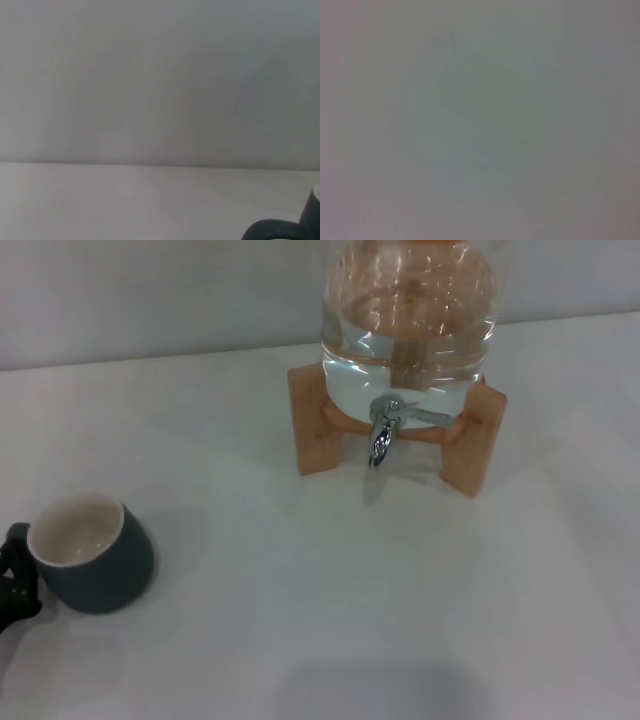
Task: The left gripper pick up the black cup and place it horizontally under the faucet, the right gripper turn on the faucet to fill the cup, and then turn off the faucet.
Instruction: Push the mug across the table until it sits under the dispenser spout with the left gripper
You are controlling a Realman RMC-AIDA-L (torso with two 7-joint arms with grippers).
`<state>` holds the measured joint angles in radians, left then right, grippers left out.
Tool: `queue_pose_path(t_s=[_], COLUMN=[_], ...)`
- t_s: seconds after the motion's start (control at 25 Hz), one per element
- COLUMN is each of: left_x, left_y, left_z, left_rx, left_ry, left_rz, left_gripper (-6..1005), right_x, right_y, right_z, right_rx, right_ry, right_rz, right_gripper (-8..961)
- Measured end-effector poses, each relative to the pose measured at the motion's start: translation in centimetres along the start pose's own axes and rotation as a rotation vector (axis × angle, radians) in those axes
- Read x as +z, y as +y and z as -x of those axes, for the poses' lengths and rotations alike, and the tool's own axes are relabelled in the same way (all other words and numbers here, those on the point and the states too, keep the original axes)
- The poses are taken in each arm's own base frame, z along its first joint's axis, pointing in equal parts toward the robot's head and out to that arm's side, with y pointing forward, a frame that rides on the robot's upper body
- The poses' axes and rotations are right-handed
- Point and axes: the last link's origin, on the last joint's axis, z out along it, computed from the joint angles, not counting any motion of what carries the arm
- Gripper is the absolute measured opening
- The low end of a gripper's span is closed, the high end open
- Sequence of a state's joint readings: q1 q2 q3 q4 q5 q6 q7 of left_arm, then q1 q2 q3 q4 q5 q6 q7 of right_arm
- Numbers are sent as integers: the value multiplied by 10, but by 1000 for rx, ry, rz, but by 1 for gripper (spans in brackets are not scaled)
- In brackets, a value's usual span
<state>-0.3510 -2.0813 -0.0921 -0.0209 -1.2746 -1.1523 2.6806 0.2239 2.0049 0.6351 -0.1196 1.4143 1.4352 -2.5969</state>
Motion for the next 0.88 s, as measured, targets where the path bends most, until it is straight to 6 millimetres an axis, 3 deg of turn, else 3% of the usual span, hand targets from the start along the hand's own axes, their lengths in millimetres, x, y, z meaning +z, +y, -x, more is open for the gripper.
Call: queue_pose_path(t_s=[0.88], left_x=[1], left_y=[5], left_z=[-7], left_rx=[4], left_ry=[44], left_rz=[27], left_gripper=[103], right_x=[0], right_y=[0], right_z=[0], right_rx=[0], right_ry=[2], right_rz=[-1], right_gripper=[855])
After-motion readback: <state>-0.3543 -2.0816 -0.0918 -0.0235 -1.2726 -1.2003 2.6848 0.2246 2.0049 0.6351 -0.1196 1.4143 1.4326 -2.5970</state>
